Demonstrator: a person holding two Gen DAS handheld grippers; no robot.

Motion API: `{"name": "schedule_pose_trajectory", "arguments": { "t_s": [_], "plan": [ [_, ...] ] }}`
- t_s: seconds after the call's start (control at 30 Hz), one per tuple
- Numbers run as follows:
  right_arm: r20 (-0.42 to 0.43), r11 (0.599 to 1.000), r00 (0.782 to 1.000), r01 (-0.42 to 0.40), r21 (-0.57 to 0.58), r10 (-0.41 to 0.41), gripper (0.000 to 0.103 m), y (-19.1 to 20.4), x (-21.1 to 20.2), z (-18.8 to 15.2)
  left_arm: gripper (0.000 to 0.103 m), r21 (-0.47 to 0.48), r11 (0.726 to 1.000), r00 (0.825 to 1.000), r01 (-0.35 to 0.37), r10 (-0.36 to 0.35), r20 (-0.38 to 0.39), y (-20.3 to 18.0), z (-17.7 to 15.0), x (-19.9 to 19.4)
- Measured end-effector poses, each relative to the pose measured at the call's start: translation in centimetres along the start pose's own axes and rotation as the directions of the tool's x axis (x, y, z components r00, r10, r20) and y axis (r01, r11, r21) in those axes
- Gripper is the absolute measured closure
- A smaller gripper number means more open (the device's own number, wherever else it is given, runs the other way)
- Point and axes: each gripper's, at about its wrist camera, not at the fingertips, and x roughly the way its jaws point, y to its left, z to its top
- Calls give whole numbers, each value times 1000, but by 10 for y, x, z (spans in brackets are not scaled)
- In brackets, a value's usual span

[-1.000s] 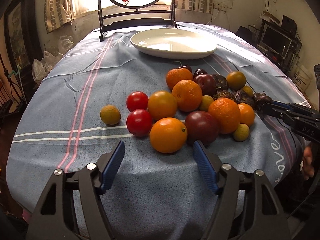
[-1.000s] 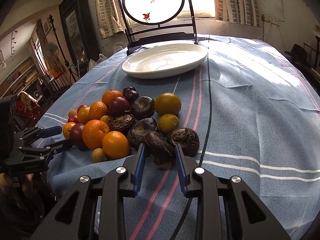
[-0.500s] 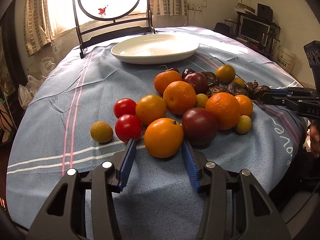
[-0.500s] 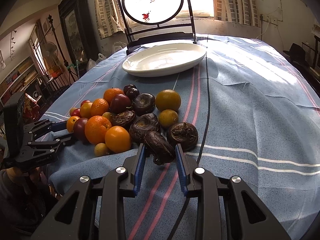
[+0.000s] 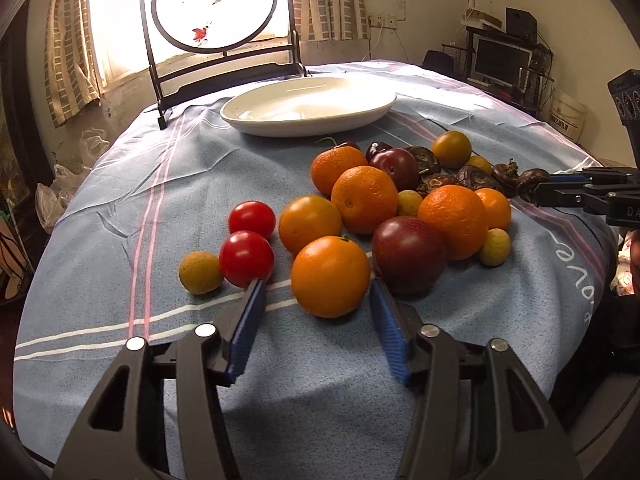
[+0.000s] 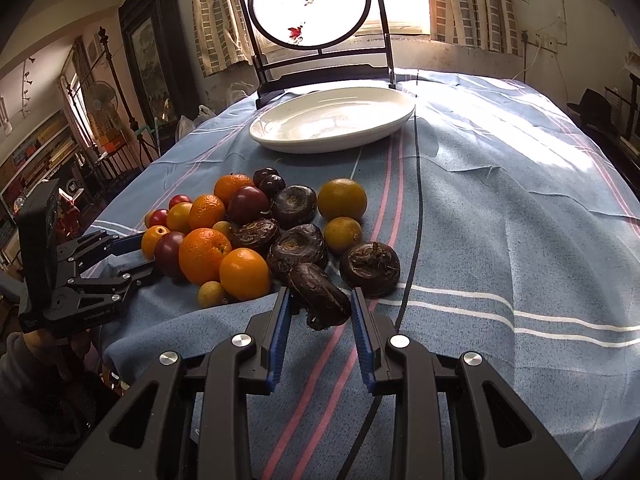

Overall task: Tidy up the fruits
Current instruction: 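Grasp a large orange with the left tool while the right tool grasps a dark brown fruit, then carry the orange with the left tool onto the white plate while the right tool places the brown fruit there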

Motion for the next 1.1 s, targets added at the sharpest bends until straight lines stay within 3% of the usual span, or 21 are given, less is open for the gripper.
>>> {"name": "schedule_pose_trajectory", "arguments": {
  "t_s": [0.13,0.2,0.27,0.33,0.47,0.77,0.97,1.1],
  "plan": [
    [-7,1000,1000,3,1,-3,73,1,1,-1,43,25,999,1000,-24,24,19,-1,3,-1],
    [-9,1000,1000,3,-1,-3,73,2,1,-1,52,44,999,999,-25,24,28,-3,4,-1],
    [-8,1000,1000,4,-3,-4,73,3,-1,-1,66,53,999,1000,0,-1,16,-6,3,0],
    [-6,1000,1000,4,-5,-4,73,4,-3,-1,66,63,998,1000,-14,13,21,-8,2,0],
    [2,1000,1000,-5,-6,5,73,4,-7,1,66,13,999,999,31,-32,21,-4,0,-10],
    [30,995,996,-85,50,84,73,-12,-17,15,66,-63,993,990,102,-95,106,1,13,-53],
    [55,989,994,-96,112,90,73,-35,-11,79,66,-117,981,984,153,-141,105,12,75,-33],
    [-14,976,993,-110,187,115,73,-50,27,142,66,-124,977,982,174,-163,95,16,133,7]
  ]
}}
